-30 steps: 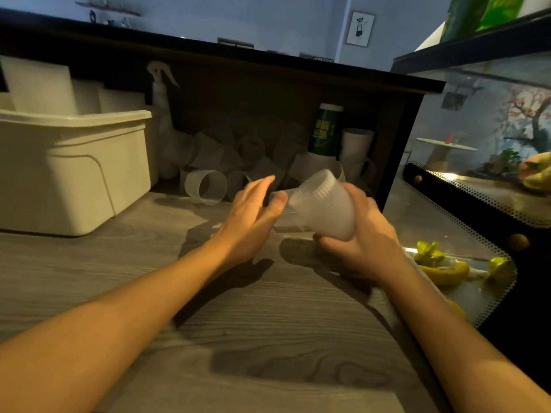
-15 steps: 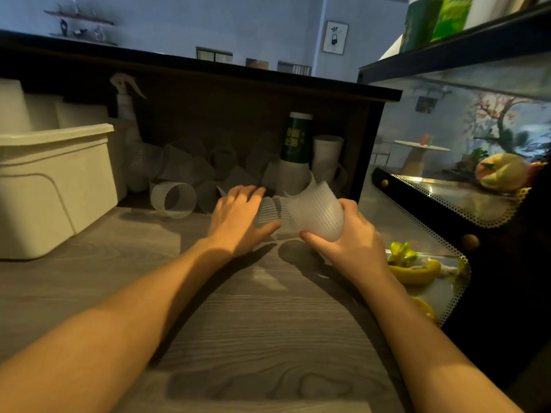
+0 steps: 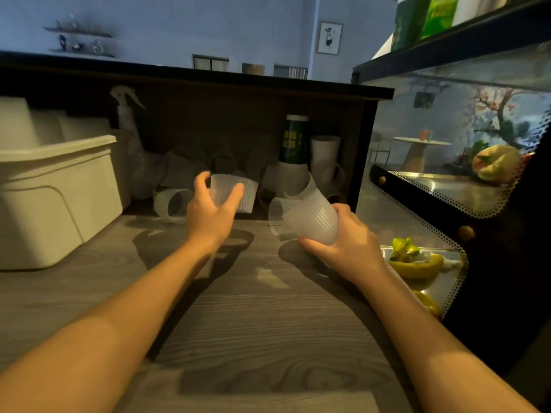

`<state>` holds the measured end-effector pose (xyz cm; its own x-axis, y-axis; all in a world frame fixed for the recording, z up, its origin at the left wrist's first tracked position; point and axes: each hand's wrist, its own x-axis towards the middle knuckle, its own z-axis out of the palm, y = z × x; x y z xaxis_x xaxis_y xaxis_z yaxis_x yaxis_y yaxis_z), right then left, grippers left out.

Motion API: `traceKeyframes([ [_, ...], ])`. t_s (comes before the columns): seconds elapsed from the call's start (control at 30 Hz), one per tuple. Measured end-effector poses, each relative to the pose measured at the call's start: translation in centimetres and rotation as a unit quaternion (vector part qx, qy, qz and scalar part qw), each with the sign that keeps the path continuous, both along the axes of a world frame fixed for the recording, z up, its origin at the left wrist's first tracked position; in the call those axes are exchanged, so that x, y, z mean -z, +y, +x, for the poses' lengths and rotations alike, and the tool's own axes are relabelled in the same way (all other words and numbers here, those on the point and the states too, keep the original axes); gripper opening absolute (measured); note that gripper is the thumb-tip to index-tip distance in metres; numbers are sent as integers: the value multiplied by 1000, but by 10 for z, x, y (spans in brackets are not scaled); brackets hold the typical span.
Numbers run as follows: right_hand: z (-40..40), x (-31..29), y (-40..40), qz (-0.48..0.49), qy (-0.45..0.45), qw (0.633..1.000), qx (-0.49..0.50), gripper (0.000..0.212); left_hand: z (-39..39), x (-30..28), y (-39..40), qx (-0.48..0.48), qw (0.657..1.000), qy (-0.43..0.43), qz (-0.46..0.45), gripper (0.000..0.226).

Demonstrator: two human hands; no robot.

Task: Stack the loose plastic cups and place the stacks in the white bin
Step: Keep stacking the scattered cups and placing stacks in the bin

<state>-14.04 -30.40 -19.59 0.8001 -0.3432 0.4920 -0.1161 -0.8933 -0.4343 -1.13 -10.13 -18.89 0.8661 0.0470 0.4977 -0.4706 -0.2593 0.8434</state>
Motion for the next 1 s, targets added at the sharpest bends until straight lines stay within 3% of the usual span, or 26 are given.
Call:
traceKeyframes([
  [0.17,-2,0,4,4,-4,1000,-22,81,-10,-11,-6,109,986,31,-122,44],
  [0.33,0,0,12,5,-26,998,-49,81,-33,-9,-25,167,978,8,-123,30],
  [0.57,4,4,17,16,-40,997,-67,81,-56,-1,-43,226,969,14,-95,50],
  [0.73,2,4,11,70,-87,993,-42,82,-66,5,-44,297,953,42,47,78],
  [0.83,-1,5,5,58,-84,994,-28,85,-59,10,-42,265,956,51,114,72],
  [1.0,0,-4,-1,72,-114,991,5,83,-35,18,-39,186,973,-12,136,75],
])
